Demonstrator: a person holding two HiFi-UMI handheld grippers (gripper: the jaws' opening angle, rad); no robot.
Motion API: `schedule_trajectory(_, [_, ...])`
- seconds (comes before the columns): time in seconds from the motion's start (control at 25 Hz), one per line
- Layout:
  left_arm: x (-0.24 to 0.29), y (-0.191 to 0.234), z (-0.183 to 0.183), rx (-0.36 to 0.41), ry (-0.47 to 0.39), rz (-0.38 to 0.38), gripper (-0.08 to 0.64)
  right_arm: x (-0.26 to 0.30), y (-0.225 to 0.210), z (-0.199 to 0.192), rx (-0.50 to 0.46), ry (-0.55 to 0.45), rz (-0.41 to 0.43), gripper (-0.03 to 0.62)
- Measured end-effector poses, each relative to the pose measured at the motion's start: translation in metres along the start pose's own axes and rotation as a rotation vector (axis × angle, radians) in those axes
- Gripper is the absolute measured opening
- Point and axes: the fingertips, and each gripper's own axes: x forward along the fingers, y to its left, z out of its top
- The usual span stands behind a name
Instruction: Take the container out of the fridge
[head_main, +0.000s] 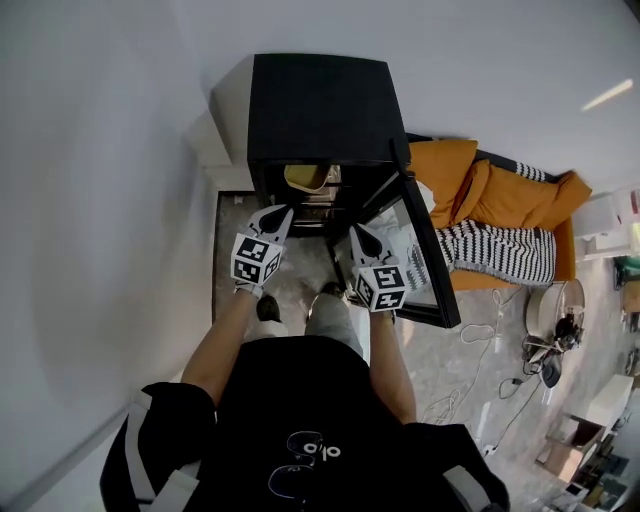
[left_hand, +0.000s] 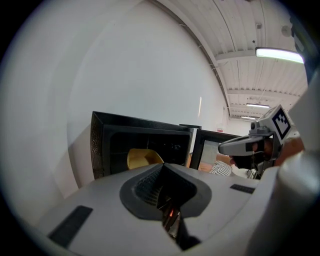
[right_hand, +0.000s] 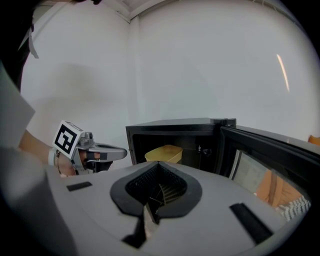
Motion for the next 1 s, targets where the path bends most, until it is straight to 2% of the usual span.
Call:
schedule_trajectory(0.32, [0.018,0.021,-0.011,-0.003,-0.028,0.050,0.008,0.027,0.001,-0.018,0.034,-0.002,0.012,0.008])
schedule_trajectory(0.52, [0.035,0.024,-0.018,-0.003,-0.038,0.051,0.012,0.049,0.003,-0.025,0.045,-0.024,0.009,0.008])
schedule_trajectory(0.76, [0.051,0.030,-0.022,0.008,-0.042,0.069,0.127,0.059,0.002,-0.035,0.048,-0.029,-0.008,0.008])
schedule_trajectory(1.0, [0.069,0.026,-0.035,0.017,-0.042,0.029,0.291,0.063,-0.003,-0.045,0.057,-0.027,-0.028,0.008])
